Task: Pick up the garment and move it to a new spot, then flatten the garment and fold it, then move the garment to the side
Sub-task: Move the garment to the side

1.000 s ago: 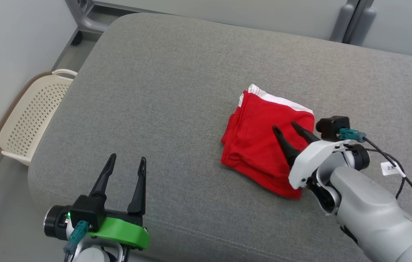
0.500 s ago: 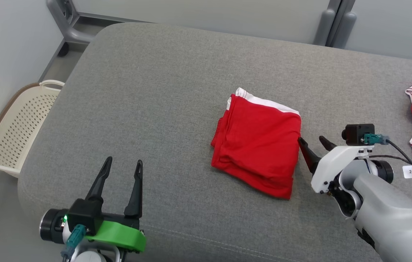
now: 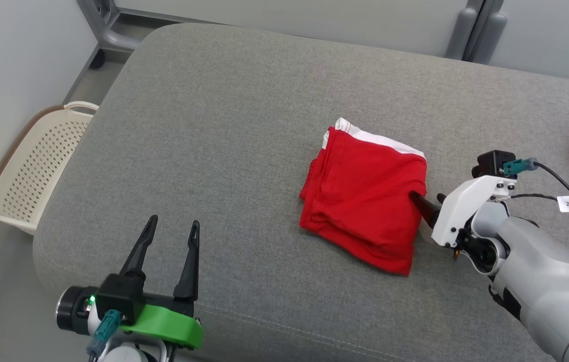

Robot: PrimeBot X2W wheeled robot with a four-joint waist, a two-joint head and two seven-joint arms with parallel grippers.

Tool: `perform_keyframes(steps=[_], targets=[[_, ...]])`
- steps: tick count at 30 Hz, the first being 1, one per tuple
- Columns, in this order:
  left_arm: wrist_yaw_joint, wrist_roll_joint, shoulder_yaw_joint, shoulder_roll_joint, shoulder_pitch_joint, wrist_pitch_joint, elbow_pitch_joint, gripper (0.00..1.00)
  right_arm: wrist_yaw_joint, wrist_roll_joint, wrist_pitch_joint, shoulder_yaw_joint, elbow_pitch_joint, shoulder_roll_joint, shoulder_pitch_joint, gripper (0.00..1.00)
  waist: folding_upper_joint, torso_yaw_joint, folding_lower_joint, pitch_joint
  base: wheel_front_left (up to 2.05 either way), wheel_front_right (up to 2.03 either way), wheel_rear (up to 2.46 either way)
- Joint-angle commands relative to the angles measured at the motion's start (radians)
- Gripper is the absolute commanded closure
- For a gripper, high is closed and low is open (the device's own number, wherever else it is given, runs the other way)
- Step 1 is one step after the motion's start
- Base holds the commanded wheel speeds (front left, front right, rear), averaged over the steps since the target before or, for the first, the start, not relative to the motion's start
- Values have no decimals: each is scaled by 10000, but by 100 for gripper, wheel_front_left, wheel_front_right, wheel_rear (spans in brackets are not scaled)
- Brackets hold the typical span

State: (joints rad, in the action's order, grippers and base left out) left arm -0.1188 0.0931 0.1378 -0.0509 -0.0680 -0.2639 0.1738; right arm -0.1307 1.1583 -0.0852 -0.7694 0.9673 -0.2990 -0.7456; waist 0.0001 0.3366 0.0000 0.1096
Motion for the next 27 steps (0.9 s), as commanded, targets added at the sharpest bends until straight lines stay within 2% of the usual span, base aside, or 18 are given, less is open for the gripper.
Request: perform_keyframes(steps=[1, 18, 19, 20, 21, 22, 27], targets=[[-31, -37, 31, -20, -71, 1, 16, 0, 2, 2, -92, -74, 92, -93, -102, 0, -1, 67, 0, 56, 0, 0, 0], [-46, 204, 194, -5, -342, 1, 150, 0, 5, 1691, -2536, -26, 1161, 425, -714, 0, -1, 440, 0, 343, 0, 0, 0], [-25, 218, 215, -5, -346, 1, 156, 0, 5, 1771, -2582, 15, 1154, 453, -745, 21, -1, 454, 0, 351, 0, 0, 0], [-6, 240, 233, -5, -343, 1, 161, 0, 5, 1779, -2609, 4, 1149, 454, -780, 61, -1, 467, 0, 362, 0, 0, 0], [8, 269, 248, -4, -336, 1, 169, 0, 5, 1733, -2579, -63, 1098, 435, -812, 86, -1, 479, 0, 374, 0, 0, 0], [18, 288, 260, -4, -330, 1, 175, 0, 5, 1723, -2464, -75, 1054, 407, -819, 100, -1, 486, 0, 382, 0, 0, 0], [77, 305, 183, -3, -272, 0, 193, 0, 2, 1803, -2294, -226, 612, 158, -771, 100, -1, 370, 0, 343, 0, 0, 0]])
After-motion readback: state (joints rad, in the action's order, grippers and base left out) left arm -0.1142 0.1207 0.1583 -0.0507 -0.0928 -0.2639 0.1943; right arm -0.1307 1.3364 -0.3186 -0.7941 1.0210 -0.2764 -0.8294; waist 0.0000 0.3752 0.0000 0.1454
